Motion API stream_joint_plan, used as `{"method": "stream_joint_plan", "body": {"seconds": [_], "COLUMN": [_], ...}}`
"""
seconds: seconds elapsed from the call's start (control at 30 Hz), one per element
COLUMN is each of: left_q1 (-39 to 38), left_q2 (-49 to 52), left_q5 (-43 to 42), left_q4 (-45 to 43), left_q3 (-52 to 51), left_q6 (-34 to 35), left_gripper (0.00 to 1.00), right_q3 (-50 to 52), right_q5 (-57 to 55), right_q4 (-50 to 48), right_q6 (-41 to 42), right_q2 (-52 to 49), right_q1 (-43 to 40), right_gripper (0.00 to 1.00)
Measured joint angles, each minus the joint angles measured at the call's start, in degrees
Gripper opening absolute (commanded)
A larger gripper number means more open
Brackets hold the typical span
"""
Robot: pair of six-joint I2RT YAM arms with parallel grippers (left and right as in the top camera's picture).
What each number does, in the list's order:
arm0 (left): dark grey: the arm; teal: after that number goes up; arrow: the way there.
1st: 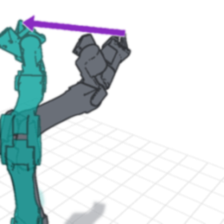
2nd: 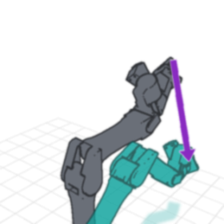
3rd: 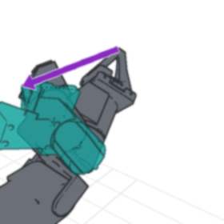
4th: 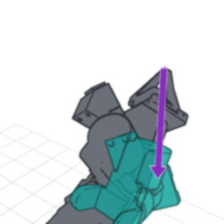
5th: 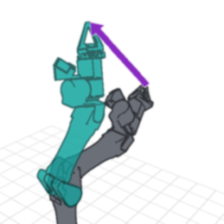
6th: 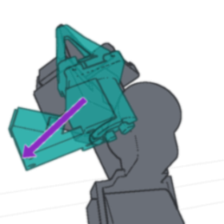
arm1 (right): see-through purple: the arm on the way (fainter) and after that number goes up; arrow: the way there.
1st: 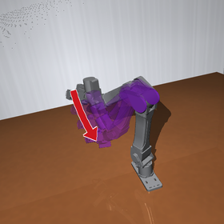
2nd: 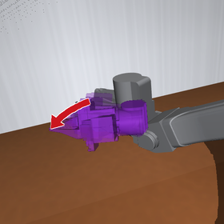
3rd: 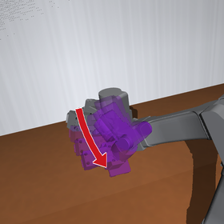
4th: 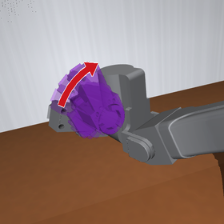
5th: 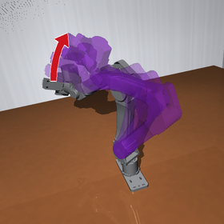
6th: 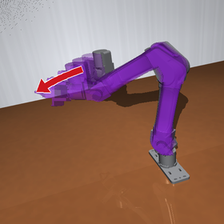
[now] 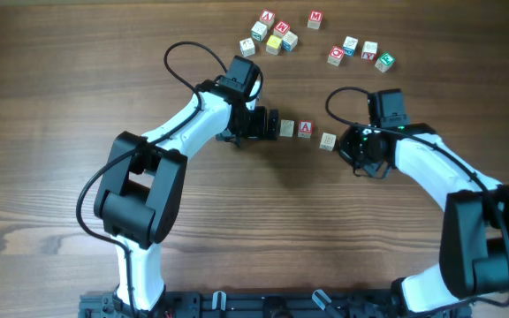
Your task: Form a horizontal line
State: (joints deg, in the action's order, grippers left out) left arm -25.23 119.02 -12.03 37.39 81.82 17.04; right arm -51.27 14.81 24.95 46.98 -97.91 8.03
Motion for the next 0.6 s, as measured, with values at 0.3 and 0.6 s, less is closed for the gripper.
{"method": "stream_joint_plan", "body": {"seconds": [0.3, 0.6], "left_q1": [0.0, 0.0], "left_q2": [0.0, 0.0], "left_q5": [0.0, 0.0], "left_q4": [0.0, 0.0], "left_q3": [0.0, 0.0], "left_q6": [0.0, 0.0], "left_gripper": [1.00, 1.00], "right_q3": [0.2, 0.4], "right_q5": [-1.6, -2.0], "right_q4": [-6.9, -10.5], "right_q6": [3.9, 4.0], "right_q2": [-3.5, -3.8], "right_q1": [1.8, 1.8], "right_gripper": [0.04, 0.05]}}
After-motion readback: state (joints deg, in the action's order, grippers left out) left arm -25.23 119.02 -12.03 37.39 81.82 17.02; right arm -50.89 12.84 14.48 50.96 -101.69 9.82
